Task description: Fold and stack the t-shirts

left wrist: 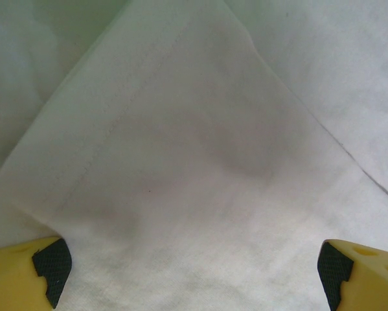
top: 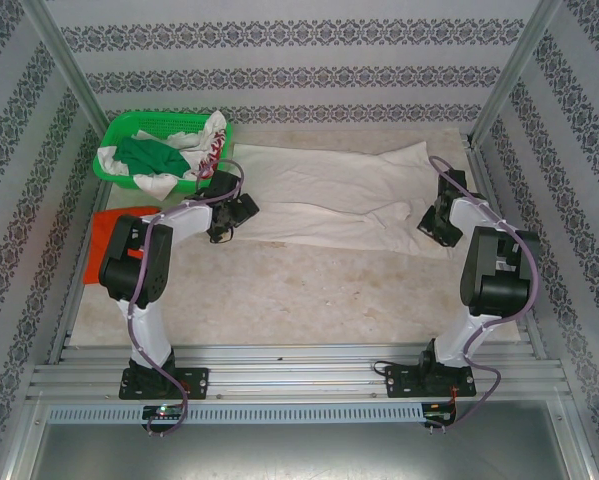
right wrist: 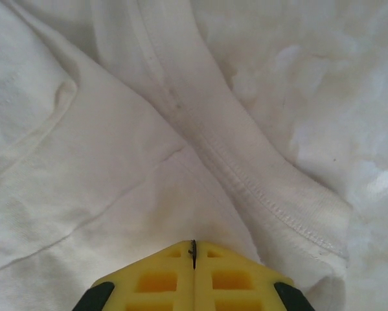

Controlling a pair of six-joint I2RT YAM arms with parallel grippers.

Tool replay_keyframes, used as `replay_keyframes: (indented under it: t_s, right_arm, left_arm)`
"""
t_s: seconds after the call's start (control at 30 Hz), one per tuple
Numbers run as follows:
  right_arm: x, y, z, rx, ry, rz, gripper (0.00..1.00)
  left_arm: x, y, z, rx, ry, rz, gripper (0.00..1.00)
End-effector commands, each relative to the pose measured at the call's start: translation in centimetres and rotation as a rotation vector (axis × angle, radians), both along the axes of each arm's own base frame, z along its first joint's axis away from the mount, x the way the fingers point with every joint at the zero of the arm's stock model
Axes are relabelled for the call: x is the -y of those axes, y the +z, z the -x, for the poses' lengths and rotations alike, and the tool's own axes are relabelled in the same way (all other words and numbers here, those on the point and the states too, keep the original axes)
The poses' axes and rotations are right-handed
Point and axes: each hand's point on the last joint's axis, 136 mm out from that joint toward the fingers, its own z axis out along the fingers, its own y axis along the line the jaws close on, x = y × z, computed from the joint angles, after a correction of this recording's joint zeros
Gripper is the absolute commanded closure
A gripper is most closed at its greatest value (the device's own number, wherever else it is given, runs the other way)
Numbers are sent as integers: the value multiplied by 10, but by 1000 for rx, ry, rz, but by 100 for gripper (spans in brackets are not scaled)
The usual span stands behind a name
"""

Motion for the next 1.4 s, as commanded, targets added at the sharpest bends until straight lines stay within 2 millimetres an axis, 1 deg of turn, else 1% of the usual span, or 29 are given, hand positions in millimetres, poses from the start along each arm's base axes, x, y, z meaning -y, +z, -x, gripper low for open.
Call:
replay_keyframes:
  t_s: [0.0,0.03,0.07,0.13,0.27,0.33,0.37,0.43,0.53,0.6,0.73,0.9,1.03,1.27,1.37]
  right_arm:
    - [13,17,-2,32,-25,54,72]
    - [15,18,-1,38,-29,62,61]
    - [16,18,0,37,-36,64,56]
    - [19,12,2,19,-52,49,54]
    - [19,-4,3,-15,-62,17,55]
    - [17,-10,3,-31,-62,2,56]
    - [16,-12,3,-37,-63,-5,59]
    - [13,-13,0,-34,-57,-22,71]
    - [14,-7,-3,-9,-57,-20,92]
    - [17,1,-6,10,-53,4,100]
    - [25,13,-14,31,-24,56,100]
    - [30,16,-26,32,-2,79,100]
    - [33,11,-34,20,17,87,100]
    - [41,-8,-34,-54,4,105,100]
    - [43,-14,-31,-84,1,103,95]
  left_arm:
    - [-13,-30,22,-101,33,-7,0]
    - [-14,-31,23,-104,34,-7,0]
    - [-14,-32,23,-103,35,-7,0]
    - [-14,-32,23,-103,35,-5,0]
    - [-14,-31,21,-98,32,-4,0]
    - [-15,-30,21,-98,28,-9,0]
    - [-16,-29,21,-98,28,-12,0]
    - [-18,-28,21,-96,31,-16,0]
    - [-21,-27,22,-92,38,-19,0]
    - [-22,-28,23,-95,41,-21,0]
    - [-24,-31,25,-105,43,-25,0]
    - [-28,-35,29,-118,53,-26,0]
    - [-30,-35,31,-122,56,-28,0]
    - [-36,-37,32,-131,70,-28,0]
    - [-38,-37,33,-133,71,-27,0]
